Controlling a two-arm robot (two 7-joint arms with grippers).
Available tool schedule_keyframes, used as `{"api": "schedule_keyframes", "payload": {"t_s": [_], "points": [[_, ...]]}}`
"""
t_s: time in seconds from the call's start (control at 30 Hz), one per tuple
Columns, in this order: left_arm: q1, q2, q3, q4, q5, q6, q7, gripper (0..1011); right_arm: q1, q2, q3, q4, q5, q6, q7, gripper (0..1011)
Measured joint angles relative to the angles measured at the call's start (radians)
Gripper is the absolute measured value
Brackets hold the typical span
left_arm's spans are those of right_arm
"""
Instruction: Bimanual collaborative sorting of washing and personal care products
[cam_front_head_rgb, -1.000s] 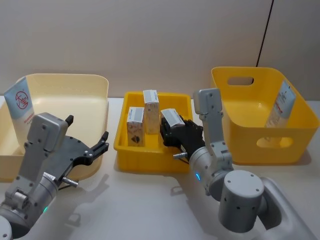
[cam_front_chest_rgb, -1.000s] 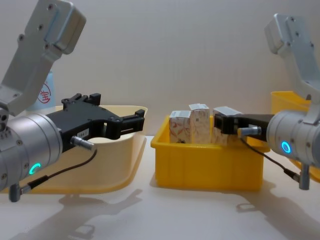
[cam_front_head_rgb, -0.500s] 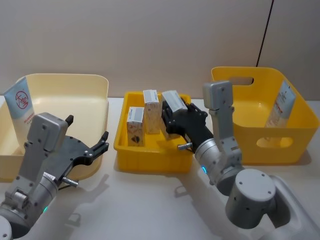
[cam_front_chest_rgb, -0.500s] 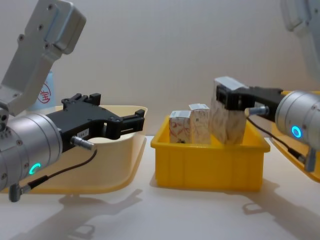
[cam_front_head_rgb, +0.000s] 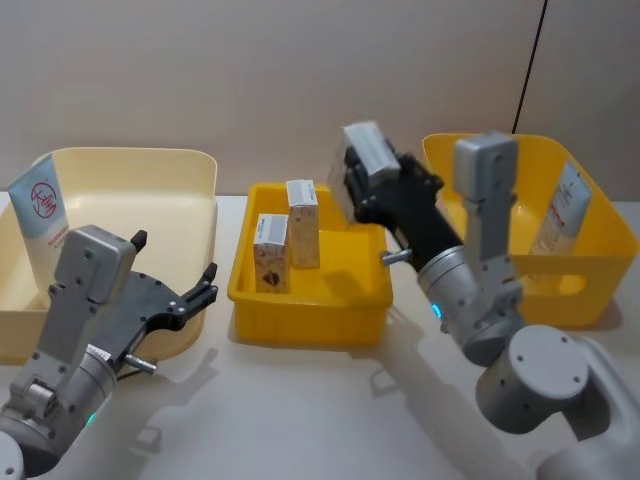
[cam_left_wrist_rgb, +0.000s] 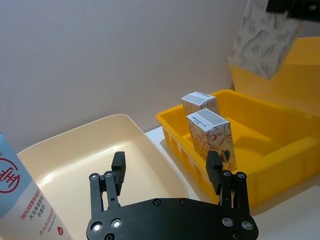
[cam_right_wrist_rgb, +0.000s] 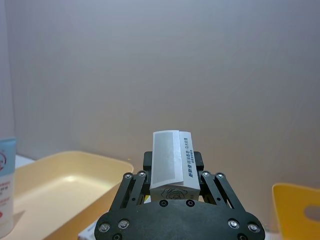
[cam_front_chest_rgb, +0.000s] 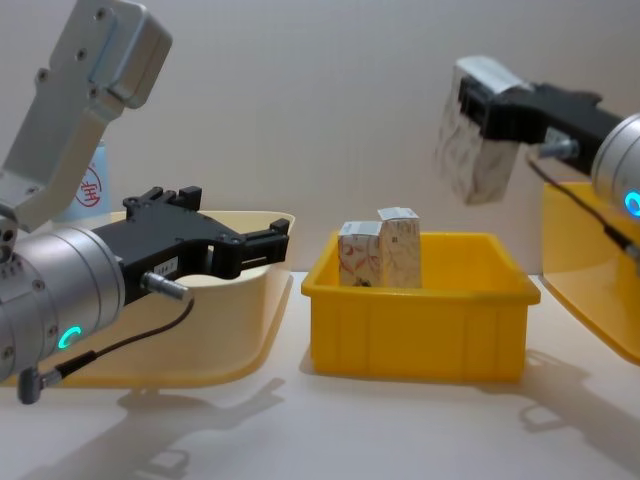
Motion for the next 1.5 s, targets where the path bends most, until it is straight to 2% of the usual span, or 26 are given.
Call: {"api": "schedule_keyframes", "payload": {"t_s": [0.1,0.17,0.23,0.37,0.77,1.03,1.5], "points": [[0.0,0.0,0.0,0.0,0.0,0.0,0.0,1003,0.004,0.009,0.019,-0.006,0.0,-0.049,0.008,421],[0.0,0.0,0.0,0.0,0.0,0.0,0.0,1003,0.004,0.01,0.023,-0.007,0.0,-0.056,0.008,422],[0.0,0.0,0.0,0.0,0.0,0.0,0.0,1003,0.005,0.016,0.039,-0.012,-0.002,-0.088,0.007,422],[0.0,0.0,0.0,0.0,0.0,0.0,0.0,1003,0.005,0.022,0.064,-0.022,-0.014,-0.116,-0.006,422],[0.0,0.0,0.0,0.0,0.0,0.0,0.0,1003,-0.014,0.027,0.134,-0.055,-0.068,-0.133,-0.088,422],[0.0,0.0,0.0,0.0,0.0,0.0,0.0,1003,-0.032,0.012,0.179,-0.084,-0.107,-0.072,-0.163,422],[0.0,0.0,0.0,0.0,0.0,0.0,0.0,1003,-0.041,-0.02,0.23,-0.112,-0.133,0.116,-0.243,422]]}}
